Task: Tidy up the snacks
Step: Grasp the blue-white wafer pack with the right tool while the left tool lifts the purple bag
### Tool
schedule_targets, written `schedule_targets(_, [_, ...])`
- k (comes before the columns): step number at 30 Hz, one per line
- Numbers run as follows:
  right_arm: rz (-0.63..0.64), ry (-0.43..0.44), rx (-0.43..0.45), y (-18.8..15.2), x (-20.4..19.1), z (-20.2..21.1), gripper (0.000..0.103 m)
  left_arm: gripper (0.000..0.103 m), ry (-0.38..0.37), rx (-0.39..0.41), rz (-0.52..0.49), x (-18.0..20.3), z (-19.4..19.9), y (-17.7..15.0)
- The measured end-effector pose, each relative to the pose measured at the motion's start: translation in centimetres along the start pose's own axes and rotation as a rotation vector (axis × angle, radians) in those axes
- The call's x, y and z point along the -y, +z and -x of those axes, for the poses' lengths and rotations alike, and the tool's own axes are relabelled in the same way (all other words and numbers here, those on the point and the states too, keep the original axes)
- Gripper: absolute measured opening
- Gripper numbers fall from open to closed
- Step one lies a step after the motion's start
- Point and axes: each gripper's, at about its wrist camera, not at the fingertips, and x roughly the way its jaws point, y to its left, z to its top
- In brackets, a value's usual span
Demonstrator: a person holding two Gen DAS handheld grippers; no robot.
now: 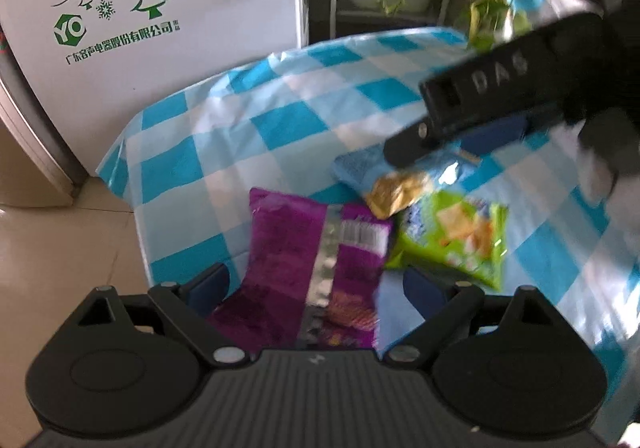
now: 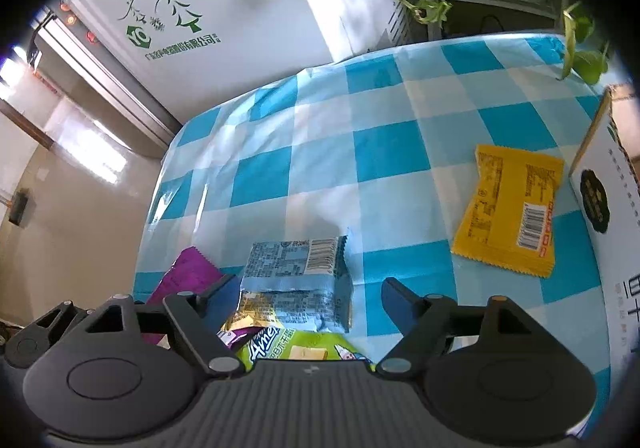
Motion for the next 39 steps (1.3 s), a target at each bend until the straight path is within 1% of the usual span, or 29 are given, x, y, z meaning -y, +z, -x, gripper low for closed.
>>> schedule_targets(4, [0.025, -0.023, -0.005, 0.1, -0.9, -0.6, 0.087, 0.094, 0.002, -0.019, 0.024, -0.4, -0.8, -0.1])
schedule_targets(7, [0.053, -0.040, -0.006, 0.0, -1.6, -1.0, 0.087, 0.098, -0.004, -0.019, 0.048, -0.8, -1.5, -0.1])
schedule_targets(10, [0.101, -0.096, 0.002, -0.2, -2.4, -1.3, 0.087, 0.103, 0.002, -0.018, 0.046, -0.6, -1.8, -0.1])
schedule_targets(11, [0.112, -0.109, 0.001, -0.3, -2.6, -1.4, 0.087, 0.103, 0.002, -0.019, 0.052, -0.6, -1.9, -0.1])
schedule_targets(15, [0.131, -0.112, -0.012, -0.6, -3.1, -1.9, 0.086, 0.103, 0.005, -0.017, 0.064, -0.6, -1.9, -0.1])
schedule_targets(17, [0.143, -0.146, -0.004, -0.9, -3.3, -2.2, 0.084, 0.103, 0.007, -0.017, 0.072, -0.6, -1.9, -0.1])
schedule_targets(19, [0.138, -0.165, 0.006, -0.7, -3.1, -2.0, 0.073, 0.103, 0.009, -0.018, 0.084, -0.6, -1.9, -0.1])
schedule_targets(21, [0.131, -0.165, 0.011, -0.7, -2.8, -1.8, 0.072, 0.103, 0.017, -0.015, 0.096, -0.5, -1.9, -0.1])
schedule_targets(23, [0.126, -0.167, 0.013, -0.8, -2.5, -1.7, 0.066, 0.103, 0.024, -0.017, 0.104, -0.4, -1.9, -0.1])
schedule_targets(25, [0.135, -0.176, 0.018, -0.8, -2.4, -1.4, 0.057, 0.103, 0.026, -0.025, 0.106, -0.4, -1.9, 0.0])
schedule_targets(36, [0.123, -0.179, 0.051, -0.5, -2.1, -0.5, 0.055, 0.103, 0.028, -0.030, 0.093, -0.3, -1.9, 0.2])
schedule_targets(39, [0.120, -0.173, 0.052, -0.4, -2.1, -0.3, 0.055, 0.098, 0.019, -0.029, 0.093, -0.2, -1.8, 0.3])
